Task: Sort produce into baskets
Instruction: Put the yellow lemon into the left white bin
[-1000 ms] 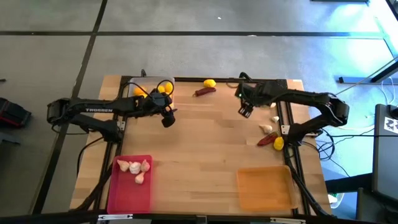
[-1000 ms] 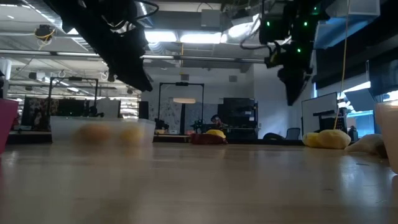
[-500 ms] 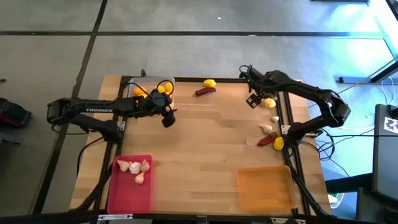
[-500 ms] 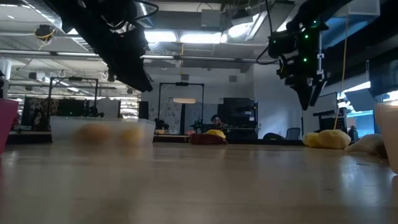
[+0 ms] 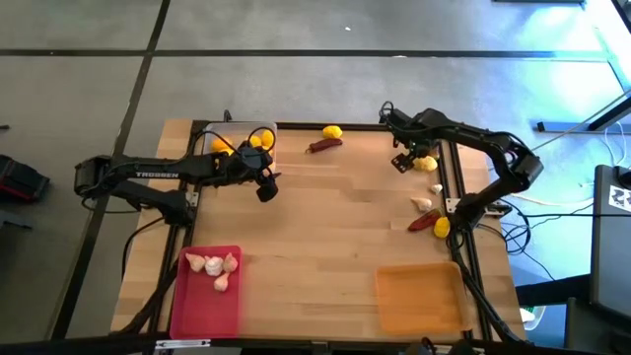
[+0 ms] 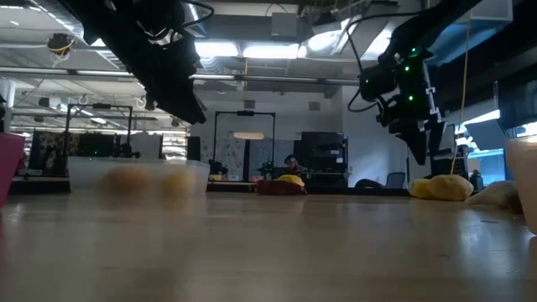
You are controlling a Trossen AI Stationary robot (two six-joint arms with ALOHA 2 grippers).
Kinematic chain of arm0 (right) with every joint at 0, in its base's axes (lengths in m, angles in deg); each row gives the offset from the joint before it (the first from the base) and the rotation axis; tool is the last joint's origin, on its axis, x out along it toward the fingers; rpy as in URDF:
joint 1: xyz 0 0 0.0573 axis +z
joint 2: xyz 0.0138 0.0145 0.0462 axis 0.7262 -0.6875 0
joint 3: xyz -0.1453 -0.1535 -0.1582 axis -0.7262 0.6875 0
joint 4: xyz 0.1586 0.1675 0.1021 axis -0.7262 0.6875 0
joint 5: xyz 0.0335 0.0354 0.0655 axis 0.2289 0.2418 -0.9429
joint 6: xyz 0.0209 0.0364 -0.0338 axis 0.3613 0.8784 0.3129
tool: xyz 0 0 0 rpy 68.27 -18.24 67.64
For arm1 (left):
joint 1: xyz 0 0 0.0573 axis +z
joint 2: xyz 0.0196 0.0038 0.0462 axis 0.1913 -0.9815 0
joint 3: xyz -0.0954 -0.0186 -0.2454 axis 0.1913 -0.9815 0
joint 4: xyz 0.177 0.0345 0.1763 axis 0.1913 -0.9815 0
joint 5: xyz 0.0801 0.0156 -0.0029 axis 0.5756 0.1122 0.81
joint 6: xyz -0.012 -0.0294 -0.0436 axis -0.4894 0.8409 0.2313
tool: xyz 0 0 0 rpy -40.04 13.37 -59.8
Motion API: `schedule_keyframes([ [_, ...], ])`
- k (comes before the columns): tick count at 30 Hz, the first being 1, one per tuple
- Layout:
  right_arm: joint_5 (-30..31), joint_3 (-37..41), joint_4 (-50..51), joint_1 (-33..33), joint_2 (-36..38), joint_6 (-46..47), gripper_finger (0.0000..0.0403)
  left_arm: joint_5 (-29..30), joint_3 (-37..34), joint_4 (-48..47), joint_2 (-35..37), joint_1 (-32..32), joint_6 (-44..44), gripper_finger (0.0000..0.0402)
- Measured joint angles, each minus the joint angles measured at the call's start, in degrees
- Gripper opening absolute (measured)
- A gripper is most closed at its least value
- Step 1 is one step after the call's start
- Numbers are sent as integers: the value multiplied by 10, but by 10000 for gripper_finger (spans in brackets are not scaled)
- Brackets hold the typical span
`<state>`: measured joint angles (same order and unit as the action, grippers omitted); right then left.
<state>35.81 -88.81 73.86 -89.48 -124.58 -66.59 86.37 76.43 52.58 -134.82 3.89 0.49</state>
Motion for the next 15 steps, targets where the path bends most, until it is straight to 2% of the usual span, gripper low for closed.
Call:
schedule_keyframes([
  [4, 1, 0, 2, 0, -30, 0, 337, 0, 0, 0, 0, 0, 0, 265],
  [15, 56, 0, 6, -15, -86, 1, 337, 0, 0, 0, 0, 0, -1, 265],
])
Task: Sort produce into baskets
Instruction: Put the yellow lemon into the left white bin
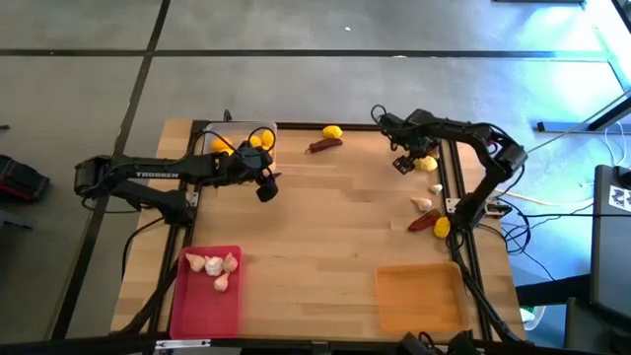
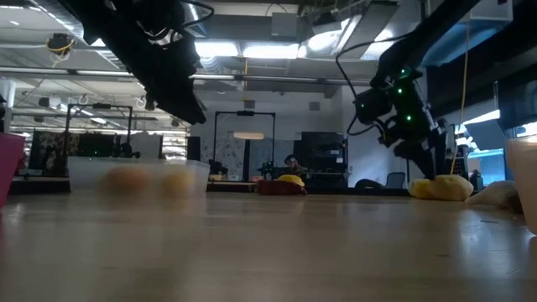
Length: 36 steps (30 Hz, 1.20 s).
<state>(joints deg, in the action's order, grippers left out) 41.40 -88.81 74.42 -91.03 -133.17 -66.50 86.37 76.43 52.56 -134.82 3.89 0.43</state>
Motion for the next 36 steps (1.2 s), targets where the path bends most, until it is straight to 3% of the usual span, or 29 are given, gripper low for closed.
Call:
schedule_keyframes([
  [12, 8, 0, -3, -2, -53, 1, 334, 0, 0, 0, 0, 0, -8, 265],
  [28, 19, -1, 2, -1, -87, -14, 193, 0, 0, 0, 0, 0, -8, 265],
  [36, 6, -2, 7, 35, -40, -15, 179, 0, 0, 7, 0, 0, -8, 265],
])
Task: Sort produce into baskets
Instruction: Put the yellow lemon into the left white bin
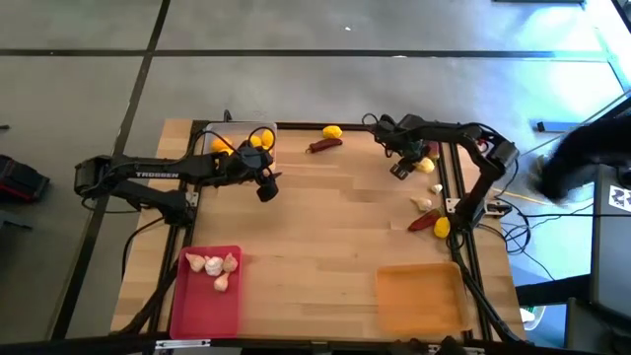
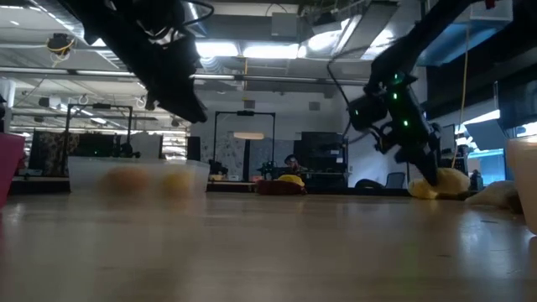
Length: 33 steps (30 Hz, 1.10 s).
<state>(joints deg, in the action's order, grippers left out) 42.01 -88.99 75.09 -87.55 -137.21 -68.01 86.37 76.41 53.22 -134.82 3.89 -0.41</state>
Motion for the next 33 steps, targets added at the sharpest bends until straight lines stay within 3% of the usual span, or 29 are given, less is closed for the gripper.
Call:
schedule_keyframes([
  [6, -45, -19, -39, 54, 74, 2, 180, -22, 0, 26, 0, 0, -17, 265],
  [9, -80, -21, -97, 85, 116, 1, 181, -55, 0, 41, 0, -1, -27, 265],
  [15, -145, -21, -246, 144, 173, -15, 181, -67, 0, 86, 0, -14, -43, 265],
  [22, -232, -22, -440, 214, 177, -89, 181, -121, 0, 145, -1, -24, -49, 265],
  [33, -261, -21, -652, 295, 160, -123, 182, -151, 0, 206, -1, -48, -52, 265],
])
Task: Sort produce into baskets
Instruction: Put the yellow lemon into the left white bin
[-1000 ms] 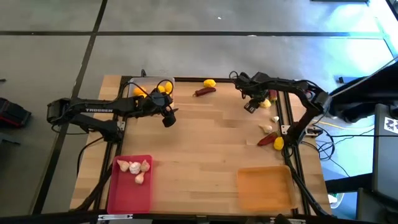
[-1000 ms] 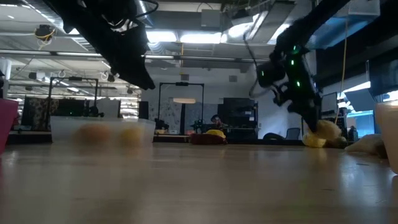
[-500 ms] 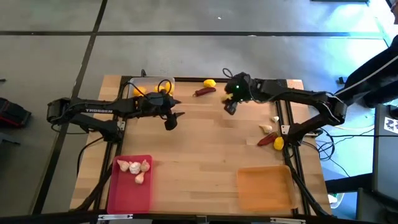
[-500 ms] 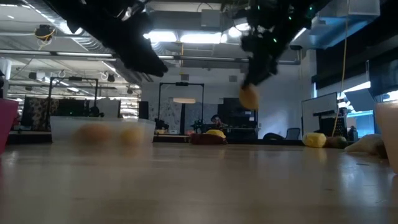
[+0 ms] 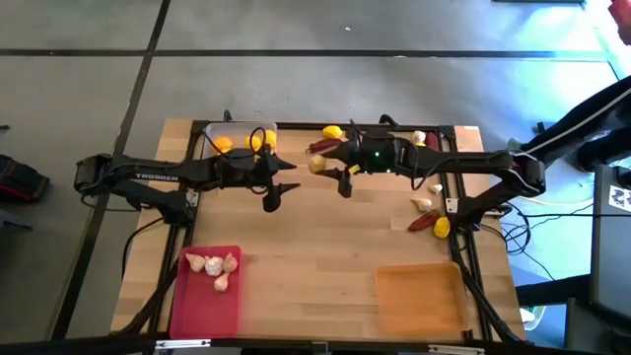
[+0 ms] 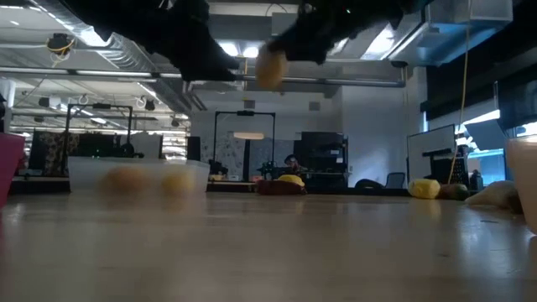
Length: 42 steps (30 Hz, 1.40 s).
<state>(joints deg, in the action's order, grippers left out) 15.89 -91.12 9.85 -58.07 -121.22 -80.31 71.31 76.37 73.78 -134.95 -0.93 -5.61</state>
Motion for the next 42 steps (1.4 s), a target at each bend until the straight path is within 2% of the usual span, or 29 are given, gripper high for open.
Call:
schedule_keyframes([
  [14, -15, 0, -114, 36, -52, -5, 182, 2, -1, 49, -4, -17, -17, 265],
  [18, -42, 0, -138, 36, -58, 1, 182, 4, -1, 56, -18, -23, -32, 265],
  [42, -74, -1, -161, 37, -61, 8, 182, 22, 0, 96, -18, -41, -66, 265],
])
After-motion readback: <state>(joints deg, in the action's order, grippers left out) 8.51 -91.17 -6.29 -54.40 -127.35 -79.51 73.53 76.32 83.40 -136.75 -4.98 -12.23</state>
